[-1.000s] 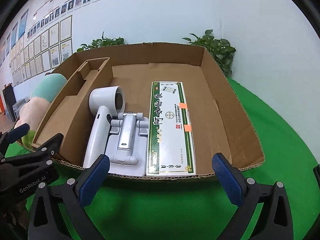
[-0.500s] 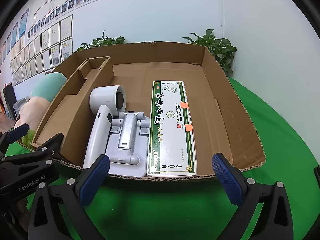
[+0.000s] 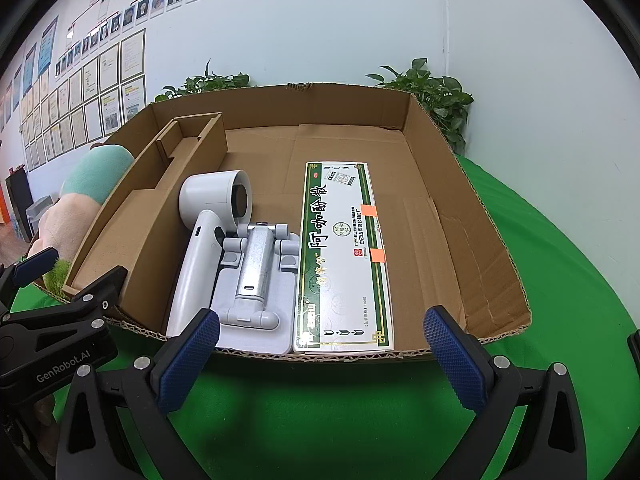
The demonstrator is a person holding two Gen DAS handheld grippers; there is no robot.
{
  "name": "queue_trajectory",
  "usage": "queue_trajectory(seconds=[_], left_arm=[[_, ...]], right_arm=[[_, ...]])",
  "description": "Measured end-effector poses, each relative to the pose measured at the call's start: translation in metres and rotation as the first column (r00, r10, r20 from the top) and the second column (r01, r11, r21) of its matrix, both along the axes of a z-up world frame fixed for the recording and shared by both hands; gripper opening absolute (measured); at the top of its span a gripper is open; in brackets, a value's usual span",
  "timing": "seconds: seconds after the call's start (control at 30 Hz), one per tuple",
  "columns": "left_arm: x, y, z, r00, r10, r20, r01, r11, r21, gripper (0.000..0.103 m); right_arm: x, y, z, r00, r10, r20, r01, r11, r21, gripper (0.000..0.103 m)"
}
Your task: Organize objects
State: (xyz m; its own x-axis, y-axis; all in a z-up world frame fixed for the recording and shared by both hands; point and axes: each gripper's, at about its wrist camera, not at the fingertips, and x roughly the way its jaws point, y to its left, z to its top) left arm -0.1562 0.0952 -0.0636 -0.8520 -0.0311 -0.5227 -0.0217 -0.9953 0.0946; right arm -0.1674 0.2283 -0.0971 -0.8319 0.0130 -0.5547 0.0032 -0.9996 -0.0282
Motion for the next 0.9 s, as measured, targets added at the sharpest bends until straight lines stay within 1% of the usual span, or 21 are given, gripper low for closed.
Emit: queue_trajectory(seconds=[0.9], left_arm=[[-0.0004,0.0001,0.0,1.0,0.0,0.001,0.0,1.0,0.002,0.098]], right_arm=[[0.0002,-0.0001,0.0001,1.0,0.0,0.0,0.0,1.0,0.0,0.103]])
